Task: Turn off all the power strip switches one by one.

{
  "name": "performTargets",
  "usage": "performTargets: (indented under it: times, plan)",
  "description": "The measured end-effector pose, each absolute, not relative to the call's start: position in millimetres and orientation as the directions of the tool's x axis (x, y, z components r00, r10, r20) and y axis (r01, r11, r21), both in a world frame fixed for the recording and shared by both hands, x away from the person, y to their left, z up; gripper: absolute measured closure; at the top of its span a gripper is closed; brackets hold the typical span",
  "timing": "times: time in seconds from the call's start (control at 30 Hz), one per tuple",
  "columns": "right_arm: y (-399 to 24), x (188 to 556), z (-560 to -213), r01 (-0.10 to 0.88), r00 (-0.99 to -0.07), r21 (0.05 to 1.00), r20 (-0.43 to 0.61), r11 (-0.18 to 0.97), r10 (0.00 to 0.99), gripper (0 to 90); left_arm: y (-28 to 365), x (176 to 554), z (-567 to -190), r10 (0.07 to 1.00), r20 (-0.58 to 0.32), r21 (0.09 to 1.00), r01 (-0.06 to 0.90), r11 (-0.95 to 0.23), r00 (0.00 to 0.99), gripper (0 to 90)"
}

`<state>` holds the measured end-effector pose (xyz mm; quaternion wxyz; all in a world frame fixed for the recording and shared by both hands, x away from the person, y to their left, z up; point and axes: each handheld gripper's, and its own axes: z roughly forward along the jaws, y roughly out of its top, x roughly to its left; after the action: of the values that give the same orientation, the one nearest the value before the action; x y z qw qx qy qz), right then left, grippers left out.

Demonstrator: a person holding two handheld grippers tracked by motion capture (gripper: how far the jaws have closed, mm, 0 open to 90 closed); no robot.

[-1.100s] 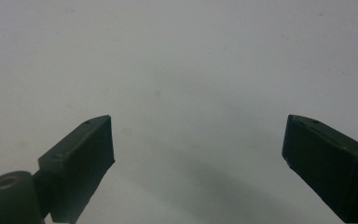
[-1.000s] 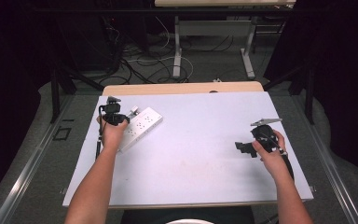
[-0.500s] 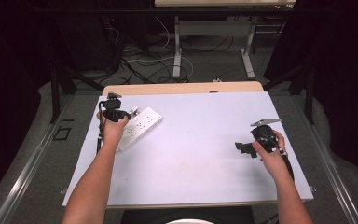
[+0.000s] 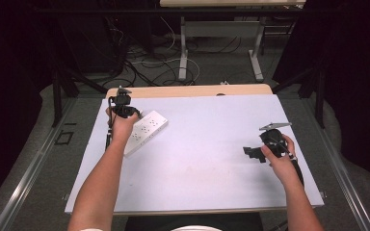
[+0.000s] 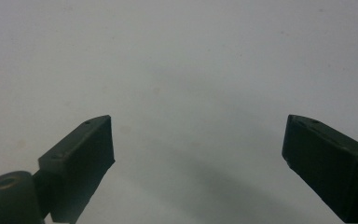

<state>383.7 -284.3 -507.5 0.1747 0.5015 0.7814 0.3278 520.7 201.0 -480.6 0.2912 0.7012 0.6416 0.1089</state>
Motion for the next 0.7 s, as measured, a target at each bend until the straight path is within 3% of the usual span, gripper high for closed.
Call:
performTargets:
  times: [0.7]
  plan:
    - [-284.5, 383.9, -508.2, 0.672, -0.43, 0.685, 0.053, 0.281, 0.901, 8.2, 200.4, 537.0, -508.1, 0.965, -0.234, 0.488, 0.873, 0.01, 0.12, 90.0]
